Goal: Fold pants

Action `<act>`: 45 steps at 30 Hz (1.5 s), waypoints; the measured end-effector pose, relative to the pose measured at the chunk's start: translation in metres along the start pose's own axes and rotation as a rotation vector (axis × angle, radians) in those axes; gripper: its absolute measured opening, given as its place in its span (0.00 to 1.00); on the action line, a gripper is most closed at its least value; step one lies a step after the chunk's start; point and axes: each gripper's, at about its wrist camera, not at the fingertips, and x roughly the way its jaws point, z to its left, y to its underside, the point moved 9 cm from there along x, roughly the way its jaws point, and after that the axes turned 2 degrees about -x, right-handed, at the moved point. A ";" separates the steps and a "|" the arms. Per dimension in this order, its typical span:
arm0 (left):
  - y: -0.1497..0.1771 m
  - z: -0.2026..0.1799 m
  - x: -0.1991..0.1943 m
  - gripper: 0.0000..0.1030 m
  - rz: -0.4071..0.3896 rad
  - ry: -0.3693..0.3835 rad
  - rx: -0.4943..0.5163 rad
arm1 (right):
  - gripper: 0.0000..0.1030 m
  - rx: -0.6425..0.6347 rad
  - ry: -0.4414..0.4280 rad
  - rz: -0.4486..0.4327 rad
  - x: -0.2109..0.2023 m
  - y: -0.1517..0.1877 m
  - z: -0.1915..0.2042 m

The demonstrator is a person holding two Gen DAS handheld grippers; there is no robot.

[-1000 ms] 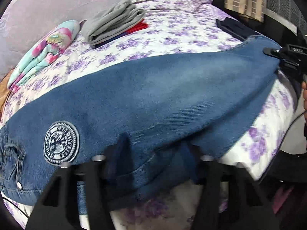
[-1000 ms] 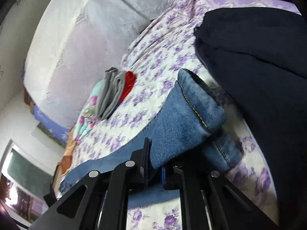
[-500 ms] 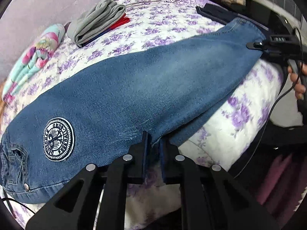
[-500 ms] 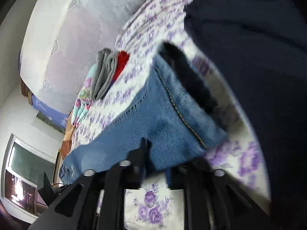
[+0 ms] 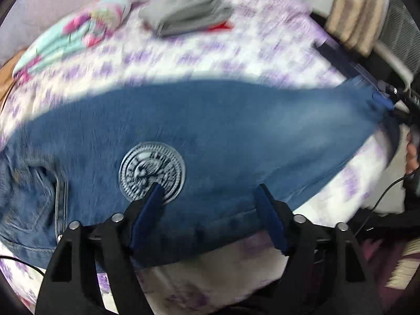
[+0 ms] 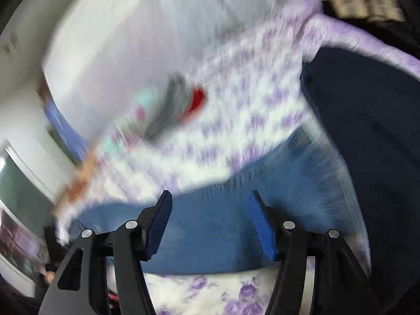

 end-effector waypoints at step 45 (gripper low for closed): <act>0.006 -0.018 0.003 0.94 0.096 0.127 -0.037 | 0.97 -0.185 -0.700 1.080 0.142 0.059 0.261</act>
